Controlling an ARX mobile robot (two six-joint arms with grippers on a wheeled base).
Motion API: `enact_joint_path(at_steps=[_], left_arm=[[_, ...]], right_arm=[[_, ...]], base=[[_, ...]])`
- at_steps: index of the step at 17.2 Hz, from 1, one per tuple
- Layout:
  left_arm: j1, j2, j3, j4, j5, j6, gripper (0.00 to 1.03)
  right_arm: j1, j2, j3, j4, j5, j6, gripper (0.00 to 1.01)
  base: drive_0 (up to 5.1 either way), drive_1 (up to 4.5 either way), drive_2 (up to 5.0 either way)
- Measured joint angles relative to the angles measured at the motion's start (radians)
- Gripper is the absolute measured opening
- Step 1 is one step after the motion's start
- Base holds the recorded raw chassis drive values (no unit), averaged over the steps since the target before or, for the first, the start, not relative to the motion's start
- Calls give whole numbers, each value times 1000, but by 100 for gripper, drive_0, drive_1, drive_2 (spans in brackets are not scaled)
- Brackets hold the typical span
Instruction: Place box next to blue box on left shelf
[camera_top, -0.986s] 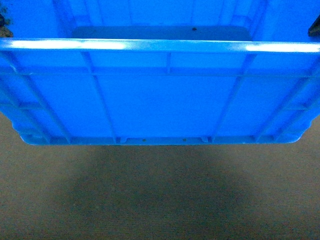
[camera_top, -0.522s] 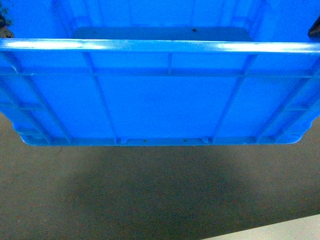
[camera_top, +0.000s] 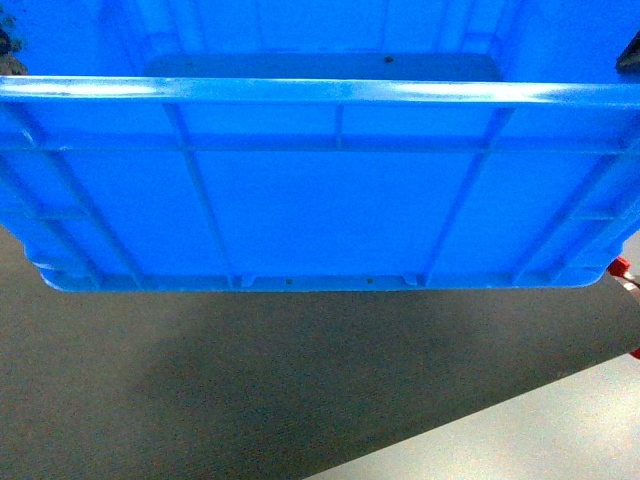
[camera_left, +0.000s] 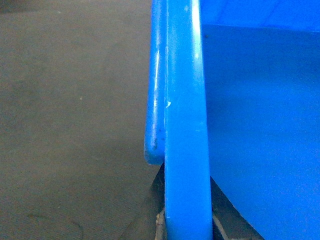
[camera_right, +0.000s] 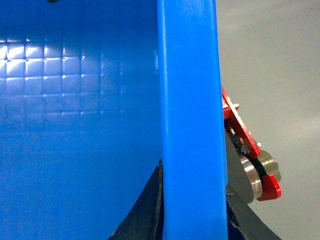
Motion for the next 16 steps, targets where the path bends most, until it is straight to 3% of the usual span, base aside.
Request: enact_joint_path(at_steps=[16], left_arm=[[0, 0, 0, 0, 0, 0, 7]], right_arm=[[0, 0, 0, 1, 0, 0, 19]], base=[[-171, -171, -171]])
